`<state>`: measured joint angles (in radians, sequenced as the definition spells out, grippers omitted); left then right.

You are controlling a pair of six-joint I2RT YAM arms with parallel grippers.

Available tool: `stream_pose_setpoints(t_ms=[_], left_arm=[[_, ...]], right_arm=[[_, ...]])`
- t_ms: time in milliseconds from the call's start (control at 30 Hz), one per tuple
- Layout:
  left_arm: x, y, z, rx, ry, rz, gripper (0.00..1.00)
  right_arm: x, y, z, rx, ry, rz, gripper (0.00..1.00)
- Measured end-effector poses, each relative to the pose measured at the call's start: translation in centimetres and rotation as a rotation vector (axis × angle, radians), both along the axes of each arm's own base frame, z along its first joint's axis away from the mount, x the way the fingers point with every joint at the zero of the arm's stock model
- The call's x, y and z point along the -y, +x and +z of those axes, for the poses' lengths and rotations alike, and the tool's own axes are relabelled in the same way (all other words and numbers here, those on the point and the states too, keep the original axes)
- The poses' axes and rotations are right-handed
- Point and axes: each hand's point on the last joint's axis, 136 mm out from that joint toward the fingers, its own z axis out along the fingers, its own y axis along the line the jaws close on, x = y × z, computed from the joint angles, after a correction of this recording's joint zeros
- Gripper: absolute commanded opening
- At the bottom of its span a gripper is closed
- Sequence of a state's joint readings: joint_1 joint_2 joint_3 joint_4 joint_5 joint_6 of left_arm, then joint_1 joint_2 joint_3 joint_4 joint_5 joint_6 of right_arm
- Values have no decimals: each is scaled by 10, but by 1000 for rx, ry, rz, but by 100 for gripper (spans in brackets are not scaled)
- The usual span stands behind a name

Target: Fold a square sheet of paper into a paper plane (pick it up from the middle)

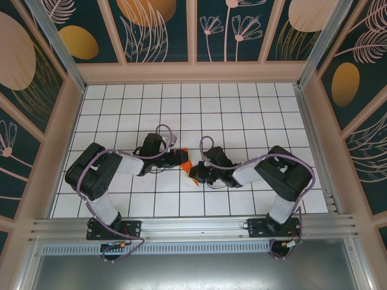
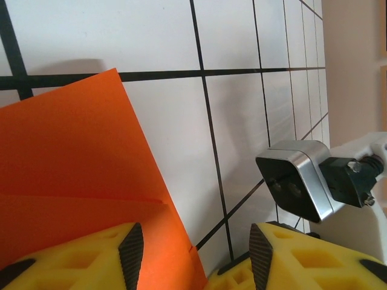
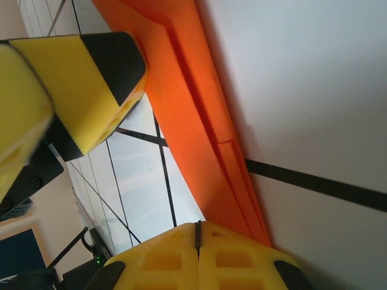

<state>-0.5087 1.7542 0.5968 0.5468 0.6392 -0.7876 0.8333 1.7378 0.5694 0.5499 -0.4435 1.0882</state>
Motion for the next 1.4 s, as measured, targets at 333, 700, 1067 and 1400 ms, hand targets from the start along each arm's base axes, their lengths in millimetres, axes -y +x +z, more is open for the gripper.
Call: stream_pose_setpoints(t_ms=[333, 700, 1067, 1400], left_arm=[[0, 0, -1, -3, 5, 2, 50], [-2, 2, -4, -15, 23, 14, 46], [-2, 2, -3, -18, 26, 15, 49], [-31, 18, 36, 153, 175, 140, 57]], right_arm=[[-16, 13, 10, 33, -18, 33, 2], [2, 0, -5, 23, -37, 26, 5], [10, -10, -5, 22, -27, 33, 4], [10, -9, -5, 20, -31, 36, 2]])
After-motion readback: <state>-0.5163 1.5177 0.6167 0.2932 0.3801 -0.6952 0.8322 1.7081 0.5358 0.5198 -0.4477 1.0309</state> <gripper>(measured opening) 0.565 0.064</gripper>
